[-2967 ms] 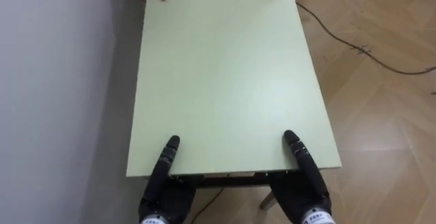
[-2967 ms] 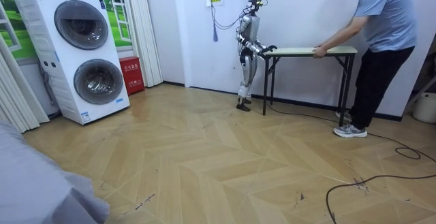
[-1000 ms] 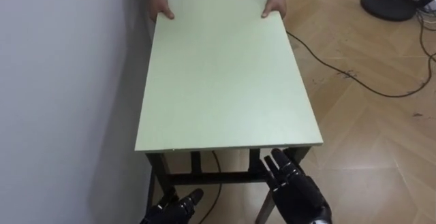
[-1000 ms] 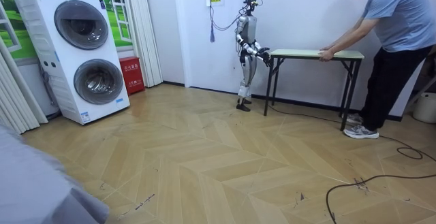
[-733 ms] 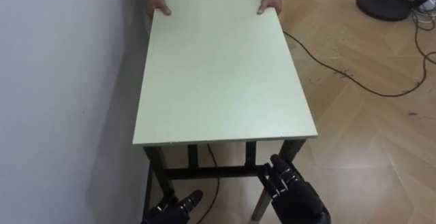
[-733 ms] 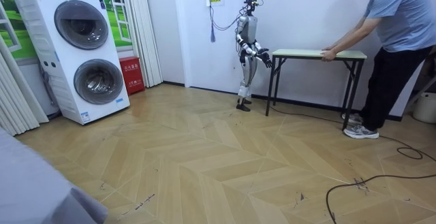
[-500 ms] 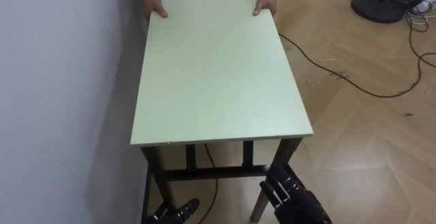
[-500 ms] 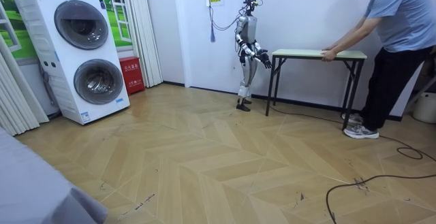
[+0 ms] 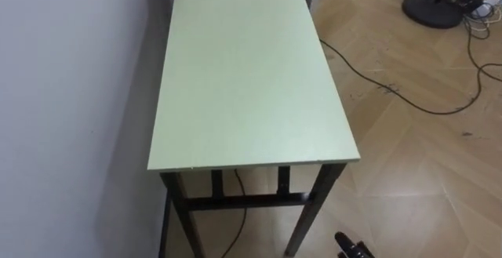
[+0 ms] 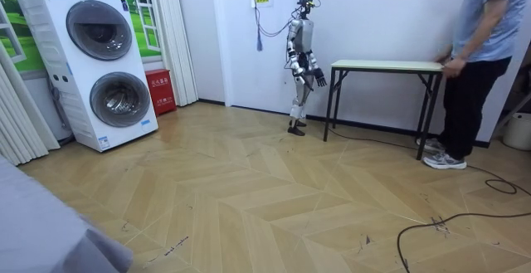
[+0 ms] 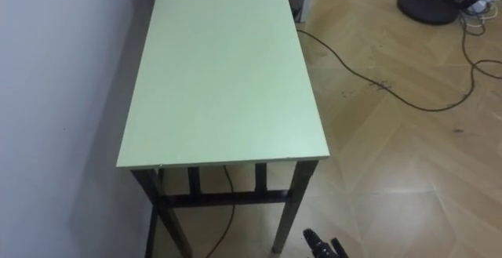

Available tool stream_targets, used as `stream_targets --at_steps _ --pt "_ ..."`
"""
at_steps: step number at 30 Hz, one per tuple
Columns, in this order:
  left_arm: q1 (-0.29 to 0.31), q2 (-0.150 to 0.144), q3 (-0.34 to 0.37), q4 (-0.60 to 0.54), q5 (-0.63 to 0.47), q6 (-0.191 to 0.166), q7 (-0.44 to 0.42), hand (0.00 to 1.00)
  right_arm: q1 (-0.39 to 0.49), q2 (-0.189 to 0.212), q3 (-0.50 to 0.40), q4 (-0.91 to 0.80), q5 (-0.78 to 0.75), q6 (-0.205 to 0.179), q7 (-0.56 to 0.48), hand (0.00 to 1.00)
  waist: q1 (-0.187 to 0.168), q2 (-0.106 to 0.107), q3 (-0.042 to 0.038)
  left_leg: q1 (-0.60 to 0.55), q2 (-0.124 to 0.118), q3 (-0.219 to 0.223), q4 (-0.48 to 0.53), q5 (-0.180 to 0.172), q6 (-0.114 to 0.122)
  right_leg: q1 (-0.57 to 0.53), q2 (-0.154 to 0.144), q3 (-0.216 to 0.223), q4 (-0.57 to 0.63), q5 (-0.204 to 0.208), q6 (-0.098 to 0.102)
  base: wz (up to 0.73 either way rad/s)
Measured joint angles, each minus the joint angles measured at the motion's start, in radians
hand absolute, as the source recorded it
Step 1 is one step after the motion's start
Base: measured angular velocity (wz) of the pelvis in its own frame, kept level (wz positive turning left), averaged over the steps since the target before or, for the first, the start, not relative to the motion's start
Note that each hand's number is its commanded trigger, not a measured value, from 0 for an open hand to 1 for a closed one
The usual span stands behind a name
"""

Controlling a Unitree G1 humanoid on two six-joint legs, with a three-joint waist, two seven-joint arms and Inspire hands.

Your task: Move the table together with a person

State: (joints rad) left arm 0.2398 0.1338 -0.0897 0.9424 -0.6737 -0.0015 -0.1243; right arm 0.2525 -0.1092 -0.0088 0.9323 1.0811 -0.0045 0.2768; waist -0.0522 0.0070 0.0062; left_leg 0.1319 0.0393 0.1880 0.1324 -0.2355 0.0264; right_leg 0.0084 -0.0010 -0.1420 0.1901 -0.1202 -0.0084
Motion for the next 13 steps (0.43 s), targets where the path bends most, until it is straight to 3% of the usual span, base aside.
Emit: stream_targets --at_steps 1,6,13 --pt "-0.001 0.003 0.002 0.026 0.021 0.0 0.015 0.0 -0.006 0.0 -0.006 0.043 -0.013 0.002 -0.011 0.0 0.0 0.0 -0.0058 0.001 0.001 0.0 0.0 -0.002 -0.002 0.003 0.003 0.0 -0.005 0.0 0.0 0.0" --pt "0.014 -0.003 0.01 0.1 0.101 0.003 0.055 0.0 0.003 0.001 -0.014 0.133 -0.032 0.009 -0.042 0.0 0.001 0.0 -0.0024 0.002 0.001 0.0 0.001 -0.003 -0.002 0.004 0.003 0.0 -0.005 0.0 0.0 0.0" --pt "0.013 -0.01 0.047 0.103 0.211 0.002 0.117 0.0 -0.021 0.003 -0.013 0.202 -0.106 0.02 -0.044 0.0 0.003 -0.007 0.0008 0.006 0.0 0.002 0.002 -0.003 -0.002 0.007 0.003 -0.001 -0.005 0.0 0.0 0.0"
